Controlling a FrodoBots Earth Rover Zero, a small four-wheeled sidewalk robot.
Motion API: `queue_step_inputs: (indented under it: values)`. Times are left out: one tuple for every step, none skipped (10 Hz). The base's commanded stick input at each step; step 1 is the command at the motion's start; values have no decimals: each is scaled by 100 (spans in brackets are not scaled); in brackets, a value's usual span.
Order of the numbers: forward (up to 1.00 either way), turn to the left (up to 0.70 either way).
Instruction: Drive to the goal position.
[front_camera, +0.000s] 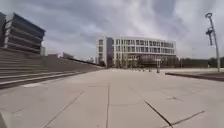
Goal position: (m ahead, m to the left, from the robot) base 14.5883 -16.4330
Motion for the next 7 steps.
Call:
queue_step_inputs:
  values:
    - [50, 0]
    - [50, 0]
    - [50, 0]
    - [50, 0]
    - [50, 0]
    - [50, 0]
    - [50, 0]
